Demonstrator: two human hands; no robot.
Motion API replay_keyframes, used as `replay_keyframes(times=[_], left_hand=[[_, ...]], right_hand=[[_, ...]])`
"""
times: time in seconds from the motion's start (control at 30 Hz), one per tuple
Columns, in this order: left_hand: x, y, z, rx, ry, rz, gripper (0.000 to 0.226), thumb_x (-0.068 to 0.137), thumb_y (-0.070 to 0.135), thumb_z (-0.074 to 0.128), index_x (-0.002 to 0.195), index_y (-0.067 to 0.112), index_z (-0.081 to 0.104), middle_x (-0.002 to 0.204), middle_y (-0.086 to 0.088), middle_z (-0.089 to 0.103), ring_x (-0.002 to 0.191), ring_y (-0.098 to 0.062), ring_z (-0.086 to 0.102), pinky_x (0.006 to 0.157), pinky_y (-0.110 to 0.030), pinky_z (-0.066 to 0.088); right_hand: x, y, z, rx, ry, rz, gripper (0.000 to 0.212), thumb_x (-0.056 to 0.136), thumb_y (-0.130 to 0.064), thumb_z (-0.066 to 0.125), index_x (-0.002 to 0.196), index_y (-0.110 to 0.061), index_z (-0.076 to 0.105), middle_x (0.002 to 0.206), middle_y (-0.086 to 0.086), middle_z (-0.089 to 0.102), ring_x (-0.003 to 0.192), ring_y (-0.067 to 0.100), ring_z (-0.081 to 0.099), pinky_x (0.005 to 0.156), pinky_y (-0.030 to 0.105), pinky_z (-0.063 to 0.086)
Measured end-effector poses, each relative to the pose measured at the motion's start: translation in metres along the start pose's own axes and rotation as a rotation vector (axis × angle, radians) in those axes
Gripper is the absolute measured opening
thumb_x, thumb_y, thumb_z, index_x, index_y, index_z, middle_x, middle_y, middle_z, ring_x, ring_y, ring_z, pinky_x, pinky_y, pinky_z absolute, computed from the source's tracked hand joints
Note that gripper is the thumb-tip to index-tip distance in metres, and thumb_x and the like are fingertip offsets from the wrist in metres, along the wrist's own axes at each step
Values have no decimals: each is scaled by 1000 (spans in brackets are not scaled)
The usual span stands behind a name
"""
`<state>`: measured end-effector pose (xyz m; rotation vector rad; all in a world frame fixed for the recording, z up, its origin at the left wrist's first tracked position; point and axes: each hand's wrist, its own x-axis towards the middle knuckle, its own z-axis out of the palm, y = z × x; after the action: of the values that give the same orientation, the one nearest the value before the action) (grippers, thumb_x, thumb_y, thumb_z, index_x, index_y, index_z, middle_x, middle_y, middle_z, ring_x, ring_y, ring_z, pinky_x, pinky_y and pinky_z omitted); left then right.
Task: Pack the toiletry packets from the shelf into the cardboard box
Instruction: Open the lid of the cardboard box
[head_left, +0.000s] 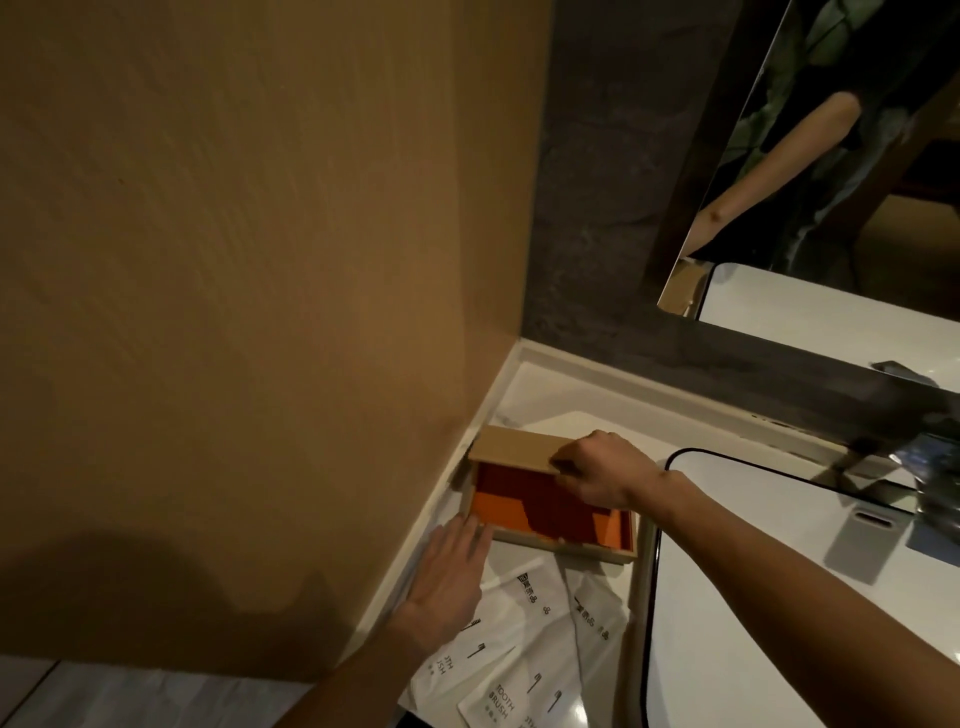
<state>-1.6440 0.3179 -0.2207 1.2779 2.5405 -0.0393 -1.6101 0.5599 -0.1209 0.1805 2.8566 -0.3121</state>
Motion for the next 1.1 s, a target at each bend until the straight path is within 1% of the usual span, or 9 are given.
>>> replay_keyframes(times=[0.07, 0.23, 0.37, 0.47, 0.57, 0.63, 0.7, 0.93, 1.1], left_hand=[[2, 0, 1, 0, 8, 7, 74, 89, 8, 39, 149, 11, -5, 158, -15, -9, 146, -28, -9, 114, -39, -11], [6, 2, 8, -32, 14, -5, 81, 85, 1, 38, 147, 10, -14, 152, -14, -29, 140, -25, -26, 115, -38, -13], [9, 5, 11, -68, -71, -48, 82, 88, 2, 41, 146, 10, -16, 148, -12, -35, 142, -28, -25, 119, -39, -8], [12, 6, 11, -57, -116, -79, 80, 89, 5, 41, 146, 11, -16, 150, -16, -31, 142, -31, -22, 120, -42, 0], [14, 6, 12, -32, -166, -82, 82, 90, 11, 44, 146, 9, -16, 152, -19, -28, 143, -33, -21, 120, -43, 5], [15, 5, 14, -1, -175, -74, 83, 90, 15, 45, 145, 8, -17, 149, -20, -31, 142, -35, -20, 120, -45, 5], [15, 4, 16, 26, -179, -70, 83, 90, 18, 44, 145, 8, -18, 147, -21, -33, 142, -37, -21, 119, -46, 3], [15, 4, 18, 84, -175, -65, 88, 88, 18, 46, 142, 7, -22, 148, -24, -30, 141, -40, -21, 118, -50, 2], [12, 2, 23, 59, -125, -38, 81, 90, 16, 39, 134, 4, -28, 147, -26, -29, 141, -41, -20, 118, -50, 2]], right_hand=[[0, 1, -6, 16, 69, -13, 28, 88, -37, 44, 100, -23, 66, 93, 2, 70, 82, 26, 61, 70, 39, 53], [5, 5, -10, -64, 269, -23, 15, 95, -19, 49, 106, -18, 59, 90, 5, 67, 78, 25, 63, 65, 35, 52], [14, 5, -7, -116, 370, 10, 48, 87, -6, 57, 133, -11, 45, 107, 11, 66, 94, 29, 62, 82, 41, 53], [22, 1, -7, -148, 437, 36, 57, 88, -15, 61, 140, -8, 38, 125, 16, 59, 116, 32, 55, 102, 43, 42], [29, -3, -6, -163, 446, 128, 67, 92, -27, 59, 147, -11, 26, 145, 20, 40, 137, 34, 33, 115, 44, 23], [35, -5, -6, -170, 423, 189, 74, 93, -29, 57, 150, -12, 14, 155, 21, 22, 145, 36, 13, 117, 46, 8], [41, -5, -5, -170, 411, 227, 77, 94, -29, 55, 151, -13, 6, 158, 21, 7, 146, 36, 0, 116, 48, 0], [55, 1, -10, -120, 347, 283, 84, 93, -39, 51, 151, -18, -6, 159, 19, -8, 144, 38, -13, 114, 53, -6], [61, 10, -22, -93, 262, 267, 92, 89, -40, 56, 151, -21, -9, 159, 18, -6, 145, 37, -12, 118, 53, -2]])
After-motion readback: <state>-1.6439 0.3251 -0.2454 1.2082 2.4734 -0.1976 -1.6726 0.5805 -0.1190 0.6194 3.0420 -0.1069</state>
